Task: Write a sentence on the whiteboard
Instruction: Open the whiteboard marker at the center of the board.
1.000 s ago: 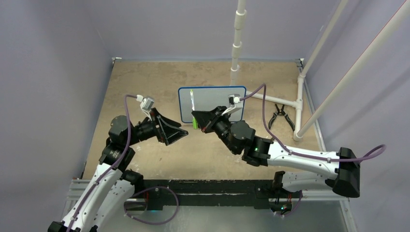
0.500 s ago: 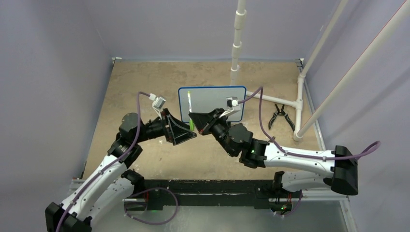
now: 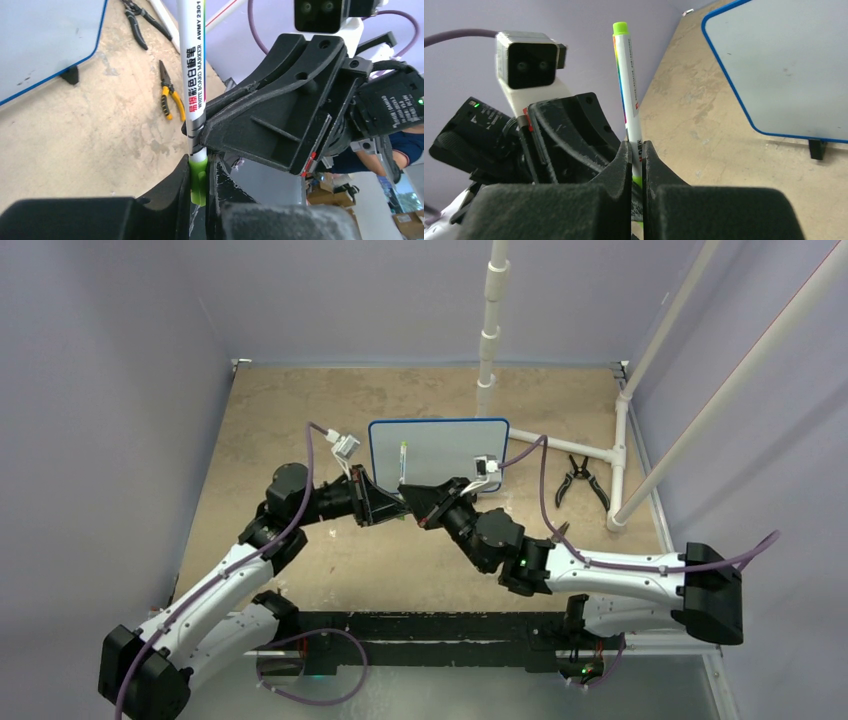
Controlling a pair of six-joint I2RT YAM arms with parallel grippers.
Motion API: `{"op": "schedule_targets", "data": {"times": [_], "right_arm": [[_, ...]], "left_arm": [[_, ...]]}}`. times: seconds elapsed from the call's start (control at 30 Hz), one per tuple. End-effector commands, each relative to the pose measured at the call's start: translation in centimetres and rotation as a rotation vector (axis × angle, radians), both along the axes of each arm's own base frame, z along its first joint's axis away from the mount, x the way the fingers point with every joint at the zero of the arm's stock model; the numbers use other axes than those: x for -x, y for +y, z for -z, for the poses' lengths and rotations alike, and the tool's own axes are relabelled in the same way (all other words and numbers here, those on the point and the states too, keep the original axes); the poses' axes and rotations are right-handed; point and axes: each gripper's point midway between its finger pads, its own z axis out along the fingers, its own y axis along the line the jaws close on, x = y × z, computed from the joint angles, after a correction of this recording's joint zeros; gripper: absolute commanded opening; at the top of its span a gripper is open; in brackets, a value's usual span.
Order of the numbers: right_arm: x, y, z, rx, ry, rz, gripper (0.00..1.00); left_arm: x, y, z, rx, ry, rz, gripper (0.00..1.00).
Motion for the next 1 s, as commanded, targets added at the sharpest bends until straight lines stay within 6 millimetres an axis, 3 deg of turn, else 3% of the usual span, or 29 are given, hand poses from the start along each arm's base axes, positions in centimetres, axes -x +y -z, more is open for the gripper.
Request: {"op": "schedule_targets", "data": {"times": [0.0,0.07,0.2,0.27,0.33,0.53,0.63,0.8,0.97], "right_arm": [[0.4,-1.4,-1.0,-0.074,0.021,0.015,0.0],[0.8,-1.7,-1.0,-0.06,0.03,-0.002,0.03],[1.9,-3.2,-0.5,0.039,0.053,-0.04,0.61],[2.5,-4.4,-0.9,0.081,0.041,-0.052,0.79],[3.1,-5.5,-1.5,0.131,0.027,-0.077,0.9],[4.3,-8.2,-3.6,0.265,-0.014,-0.21,0.99],[3.7,-9.8,-3.9,0.326,-0.03,-0.238,0.99],[3.9,-9.6,-3.3,0.428,-0.06,-0.346,0.99],[3.1,-9.2,-0.7,0.508,-0.007,-0.415,0.97]], "left_arm": [[-0.3,-0.8,-2.4,0.045,-0.084,0.043,0.0],[-0.6,-0.6,-1.8,-0.044,-0.107,0.046,0.0],[-1.4,1.3,0.1,-0.287,-0.171,0.009,0.0],[-2.0,2.5,1.5,-0.391,-0.197,-0.023,0.0],[-1.9,3.2,3.0,-0.454,-0.227,-0.013,0.0],[0.6,1.2,3.9,-0.359,-0.319,0.183,0.0],[1.9,-0.3,4.8,-0.315,-0.343,0.291,0.0],[3.1,-1.5,7.0,-0.413,-0.339,0.361,0.0],[5.2,-2.4,7.7,-0.433,-0.361,0.437,0.0]]}}
